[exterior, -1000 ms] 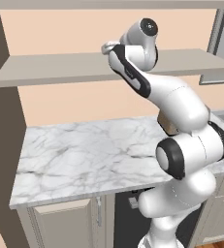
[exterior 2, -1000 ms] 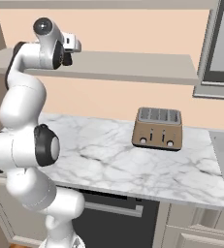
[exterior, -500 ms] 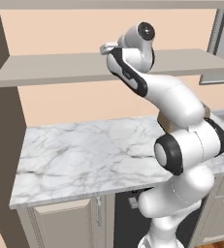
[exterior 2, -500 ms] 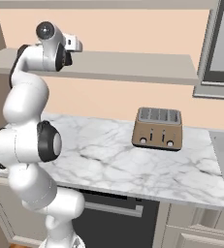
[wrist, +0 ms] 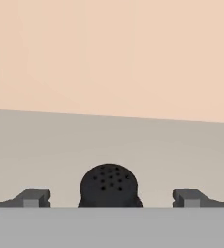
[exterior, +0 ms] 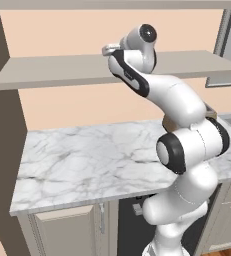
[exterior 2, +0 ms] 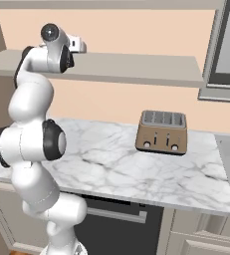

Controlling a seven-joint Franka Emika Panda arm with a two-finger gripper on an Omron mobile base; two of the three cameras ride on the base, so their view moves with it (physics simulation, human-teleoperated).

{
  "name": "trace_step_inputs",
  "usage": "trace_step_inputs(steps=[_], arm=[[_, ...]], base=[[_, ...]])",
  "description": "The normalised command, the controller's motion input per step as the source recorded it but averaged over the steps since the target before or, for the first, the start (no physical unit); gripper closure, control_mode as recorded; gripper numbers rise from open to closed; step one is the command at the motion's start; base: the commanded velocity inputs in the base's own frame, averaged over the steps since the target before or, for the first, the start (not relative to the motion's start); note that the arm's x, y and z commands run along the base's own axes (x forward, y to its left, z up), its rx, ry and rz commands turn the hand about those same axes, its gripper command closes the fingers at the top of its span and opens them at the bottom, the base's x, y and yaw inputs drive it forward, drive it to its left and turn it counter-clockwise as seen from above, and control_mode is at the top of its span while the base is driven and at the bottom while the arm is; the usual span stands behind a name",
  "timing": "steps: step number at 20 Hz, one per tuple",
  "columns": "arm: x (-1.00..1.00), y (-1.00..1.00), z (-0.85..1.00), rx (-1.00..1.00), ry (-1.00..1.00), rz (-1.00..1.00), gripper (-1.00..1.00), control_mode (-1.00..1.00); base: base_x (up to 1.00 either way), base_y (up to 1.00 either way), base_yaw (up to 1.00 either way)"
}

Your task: Retrieve the shaker from the cabinet and place it next the steak on a plate on the dining table.

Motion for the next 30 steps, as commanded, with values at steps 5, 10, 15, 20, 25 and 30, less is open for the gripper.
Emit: trace_step_inputs(steps=[5,10,15,20,25,30], arm=[[0.19,0.00,0.00,0.00,0.00,0.00,-1.00,-1.00],[0.17,0.00,-0.01,0.00,0.00,0.00,-1.00,-1.00],[0.11,0.03,-0.07,-0.01,0.00,0.00,-1.00,-1.00],[0.01,0.03,-0.03,-0.01,0.00,0.00,1.00,-1.00],[0.00,0.00,0.00,0.00,0.01,0.00,1.00,-1.00],[-0.29,0.00,0.00,0.00,-0.01,0.00,1.00,-1.00]], base=[[0.00,0.00,0.00],[0.00,0.00,0.00],[0.00,0.00,0.00],[0.00,0.00,0.00],[0.00,0.00,0.00],[0.00,0.00,0.00]])
